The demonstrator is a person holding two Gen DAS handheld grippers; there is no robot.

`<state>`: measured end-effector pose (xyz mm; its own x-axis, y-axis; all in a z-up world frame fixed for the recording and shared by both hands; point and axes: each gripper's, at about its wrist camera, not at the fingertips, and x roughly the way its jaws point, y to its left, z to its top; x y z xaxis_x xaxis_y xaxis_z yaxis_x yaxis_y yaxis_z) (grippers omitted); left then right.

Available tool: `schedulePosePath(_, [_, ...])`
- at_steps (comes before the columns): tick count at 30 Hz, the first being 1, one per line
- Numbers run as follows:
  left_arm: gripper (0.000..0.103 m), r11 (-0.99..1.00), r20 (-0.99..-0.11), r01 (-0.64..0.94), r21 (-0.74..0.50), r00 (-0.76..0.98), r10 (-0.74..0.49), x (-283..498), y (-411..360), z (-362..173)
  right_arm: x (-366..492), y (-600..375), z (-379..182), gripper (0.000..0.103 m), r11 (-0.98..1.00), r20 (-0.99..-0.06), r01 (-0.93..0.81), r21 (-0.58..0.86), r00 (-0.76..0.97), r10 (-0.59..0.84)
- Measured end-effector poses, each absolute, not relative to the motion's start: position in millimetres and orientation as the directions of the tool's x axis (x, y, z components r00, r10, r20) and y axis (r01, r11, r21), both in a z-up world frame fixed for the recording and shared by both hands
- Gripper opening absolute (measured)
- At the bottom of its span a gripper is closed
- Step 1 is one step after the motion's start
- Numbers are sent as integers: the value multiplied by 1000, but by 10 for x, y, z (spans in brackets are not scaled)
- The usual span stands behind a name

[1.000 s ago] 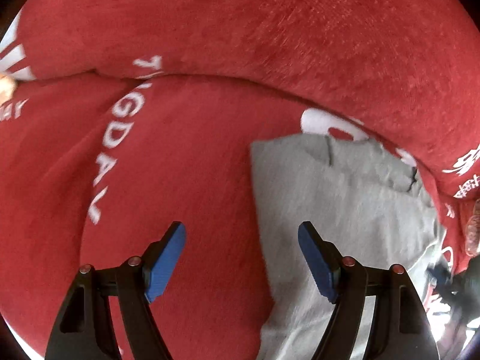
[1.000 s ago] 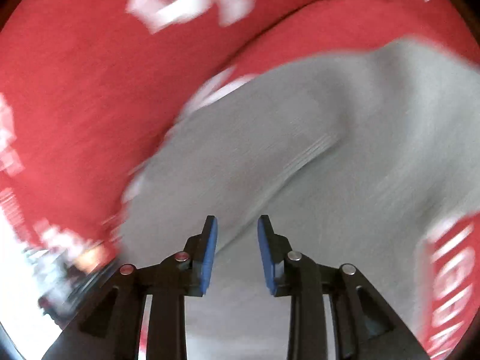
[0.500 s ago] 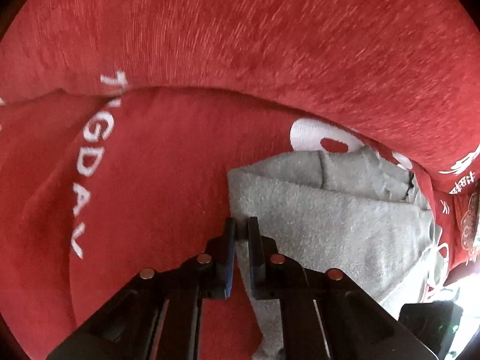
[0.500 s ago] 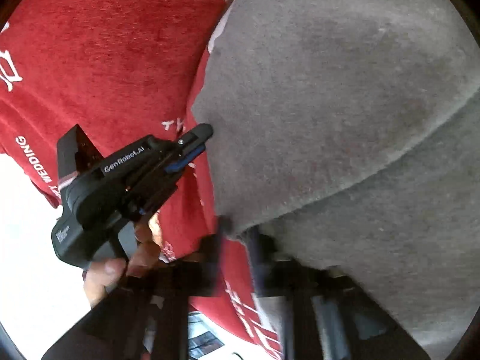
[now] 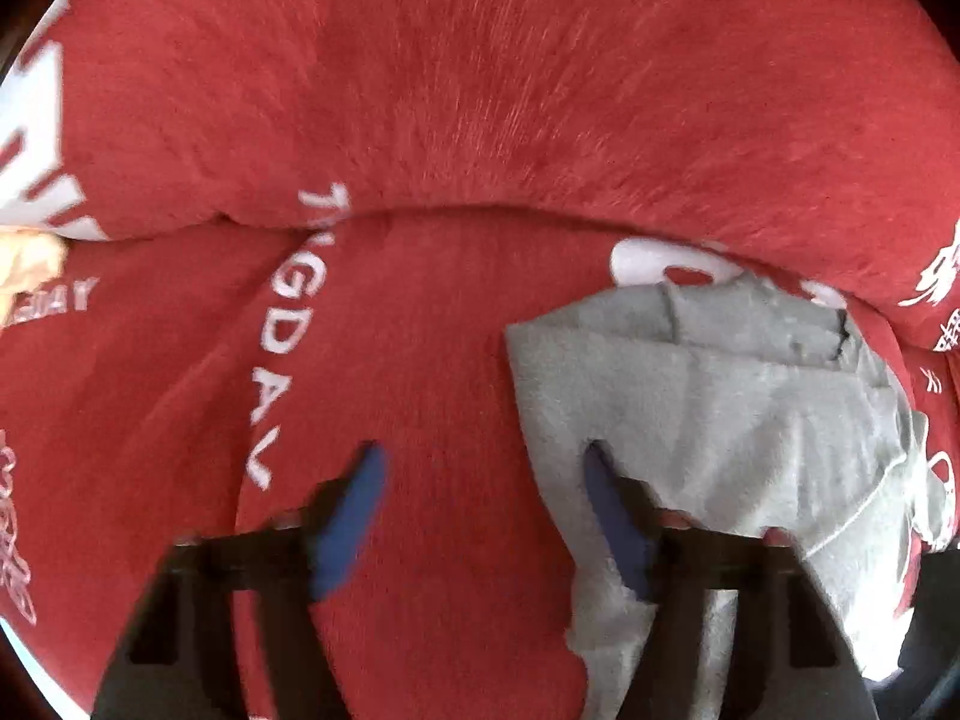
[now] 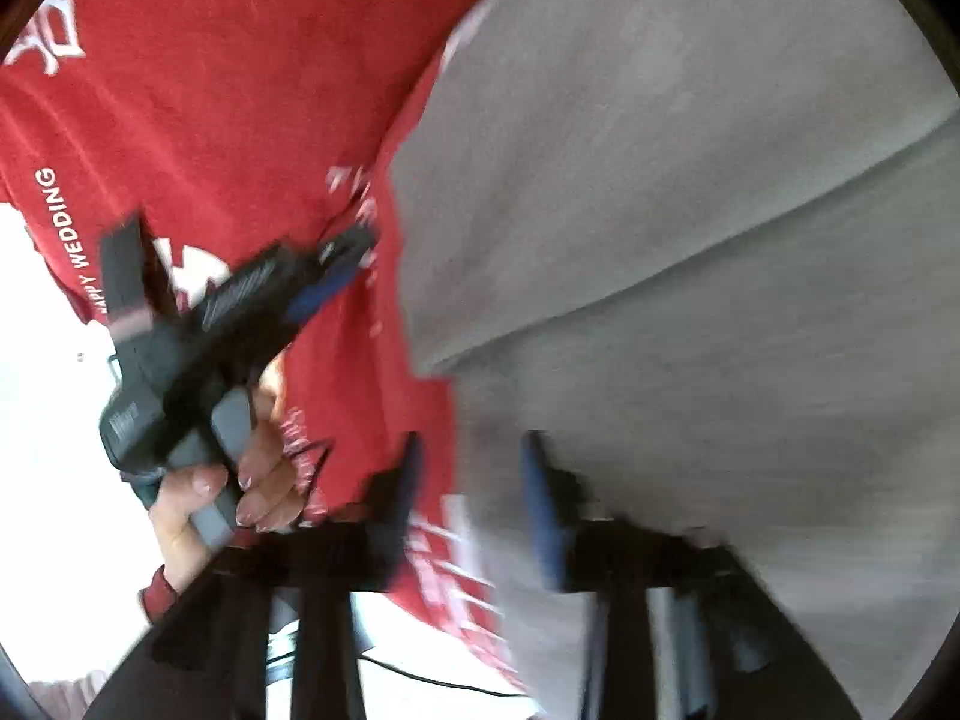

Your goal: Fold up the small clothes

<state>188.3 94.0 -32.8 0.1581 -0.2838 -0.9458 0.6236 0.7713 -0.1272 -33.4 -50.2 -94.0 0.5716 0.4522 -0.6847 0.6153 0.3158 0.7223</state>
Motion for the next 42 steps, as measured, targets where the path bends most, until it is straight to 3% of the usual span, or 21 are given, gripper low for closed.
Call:
schedulePosePath(6, [71, 757, -950, 632, -164, 106, -294, 1540, 848, -313, -1131, -1766, -758, 51, 197, -841, 818, 540, 532, 98])
schedulePosePath(9, [71, 782, -965, 603, -155, 79, -252, 1446, 795, -477, -1349, -2125, -819, 48, 87, -842, 838, 539, 540, 23])
schedulePosePath(11, [71, 800, -967, 573, -179, 45, -249, 1397, 817, -565, -1309, -2297, -821, 13, 71, -851, 849, 523, 525, -6])
schedulePosePath(12, [71, 807, -970, 561, -184, 31, -242, 1388, 849, -603, -1296, -2337, -820, 5, 79, -869, 868, 491, 494, -20])
schedulePosePath(16, [71, 826, -966, 517, -225, -8, -257, 1475, 1005, -597, -1391, -2303, -853, 1, 80, -911, 909, 409, 412, -30])
schedulePosePath(19, [71, 812, -950, 509, -284, -34, -310, 1717, 936, -561, -1537, -2235, -797, 6, 107, -919, 916, 388, 392, -27])
schedulePosePath(23, [71, 800, -935, 493, -341, -88, -344, 2083, 678, -695, -1667, -1972, -649, 10, 226, -876, 849, 479, 479, 56])
schedulePosePath(26, [70, 793, -928, 486, -368, -131, -349, 2201, 505, -819, -1242, -1581, -659, 10, 367, -863, 783, 502, 483, 149])
schedulePosePath(28, [45, 787, -933, 509, -350, -113, -342, 2194, 455, -826, -1020, -1344, -689, 10, 418, -846, 738, 530, 491, 206])
schedulePosePath(29, [7, 779, -932, 517, -354, -121, -343, 2187, 446, -825, -943, -1254, -711, 10, 427, -837, 722, 545, 496, 230])
schedulePosePath(36, [8, 686, -938, 688, -236, 23, -346, 2092, 276, -563, -906, -964, -673, 10, 428, -810, 688, 586, 508, 293])
schedulePosePath(42, [9, 731, -952, 661, -170, 81, -295, 2032, 421, -684, -1004, -899, -751, 12, 417, -823, 710, 568, 468, 323])
